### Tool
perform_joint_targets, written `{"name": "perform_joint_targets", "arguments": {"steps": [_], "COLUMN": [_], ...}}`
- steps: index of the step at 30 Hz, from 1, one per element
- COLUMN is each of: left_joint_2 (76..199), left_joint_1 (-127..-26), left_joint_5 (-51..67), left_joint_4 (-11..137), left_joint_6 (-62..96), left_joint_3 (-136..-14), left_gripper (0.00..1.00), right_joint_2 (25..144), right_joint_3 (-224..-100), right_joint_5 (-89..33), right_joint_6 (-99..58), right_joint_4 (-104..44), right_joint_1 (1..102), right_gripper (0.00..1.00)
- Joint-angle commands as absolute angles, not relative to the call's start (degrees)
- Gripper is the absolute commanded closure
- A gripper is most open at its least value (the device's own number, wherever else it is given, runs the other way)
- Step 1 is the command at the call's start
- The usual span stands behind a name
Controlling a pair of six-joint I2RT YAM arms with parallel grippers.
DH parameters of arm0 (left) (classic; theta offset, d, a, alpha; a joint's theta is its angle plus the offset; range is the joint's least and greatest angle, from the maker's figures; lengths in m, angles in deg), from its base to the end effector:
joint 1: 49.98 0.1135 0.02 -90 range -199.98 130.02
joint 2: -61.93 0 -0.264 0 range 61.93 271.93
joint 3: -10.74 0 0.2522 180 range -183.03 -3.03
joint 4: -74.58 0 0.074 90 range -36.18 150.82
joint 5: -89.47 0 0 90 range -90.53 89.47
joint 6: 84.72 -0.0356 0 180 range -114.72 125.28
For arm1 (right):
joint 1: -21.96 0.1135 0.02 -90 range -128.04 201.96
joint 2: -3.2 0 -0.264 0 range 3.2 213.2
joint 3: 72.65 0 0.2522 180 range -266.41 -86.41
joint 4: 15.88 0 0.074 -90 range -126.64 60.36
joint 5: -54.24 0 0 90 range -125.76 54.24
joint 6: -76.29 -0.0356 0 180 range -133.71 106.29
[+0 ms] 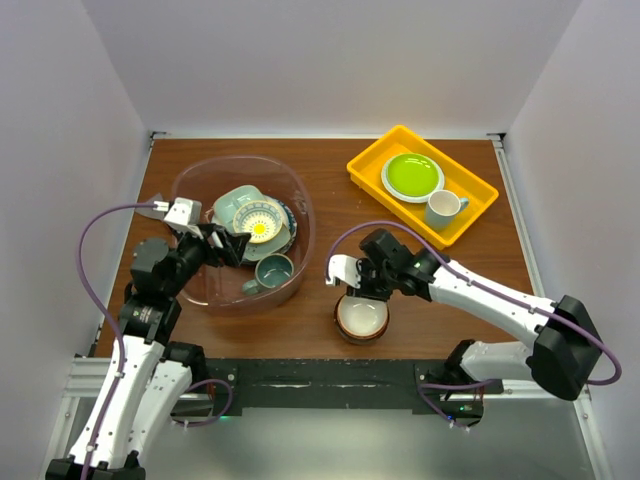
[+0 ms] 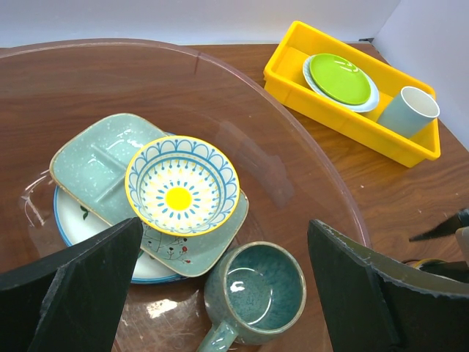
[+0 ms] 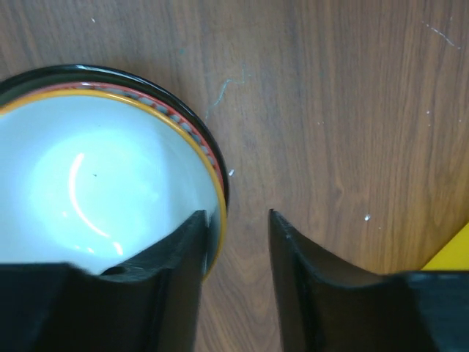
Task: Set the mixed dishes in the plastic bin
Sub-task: Pick up the bowl from the center of the board.
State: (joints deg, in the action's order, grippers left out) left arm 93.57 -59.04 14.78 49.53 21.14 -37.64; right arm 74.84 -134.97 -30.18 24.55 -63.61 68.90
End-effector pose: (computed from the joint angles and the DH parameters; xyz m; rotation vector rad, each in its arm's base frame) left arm 0.1407 -0.0320 0.3090 0.0981 1.7390 -0.5498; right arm 0.1649 0.1815 0.2314 -1.7665 1.8664 0.1824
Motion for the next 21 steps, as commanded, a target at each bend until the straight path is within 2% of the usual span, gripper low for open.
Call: {"name": "perform_joint_targets", "arguments": {"steps": [1, 2, 5, 11, 14, 21], "left_joint_2": [93.6, 93.7, 93.7, 93.7, 93.7, 94.1], "left_joint_1": [-58.7, -58.7, -58.7, -58.7, -58.7, -58.7], "left_joint_5": [15.5, 15.5, 15.5, 15.4, 15.5, 15.9], "left_joint_4": [52.1, 52.2, 52.0, 52.0, 52.0, 52.1], "left_joint_6": [21.4, 21.3, 21.4, 21.3, 21.3, 21.2], "left_joint_3": [-37.0, -37.0, -37.0, -37.0, -37.0, -37.0], "left_gripper": [0.00, 0.00, 0.00, 0.00, 0.00, 0.00], "right_joint_2": [74.8, 74.7, 74.0, 73.3, 72.5, 69.8], "right_joint_3": [-136.3, -136.5, -137.7, -140.9, -142.0, -142.8], "right_joint_5": [-33.3, -33.2, -32.8, -28.2, -26.1, -15.7], "right_joint_6": [25.1, 25.0, 25.0, 24.5, 24.3, 23.8], "right_joint_4": [-62.3, -62.6, -63.7, -66.7, -68.0, -70.0], "right_joint_1": [68.7, 68.7, 68.7, 67.1, 65.6, 61.3], "right_gripper": [0.67, 0.73, 0.83, 0.96, 1.00, 1.00]}}
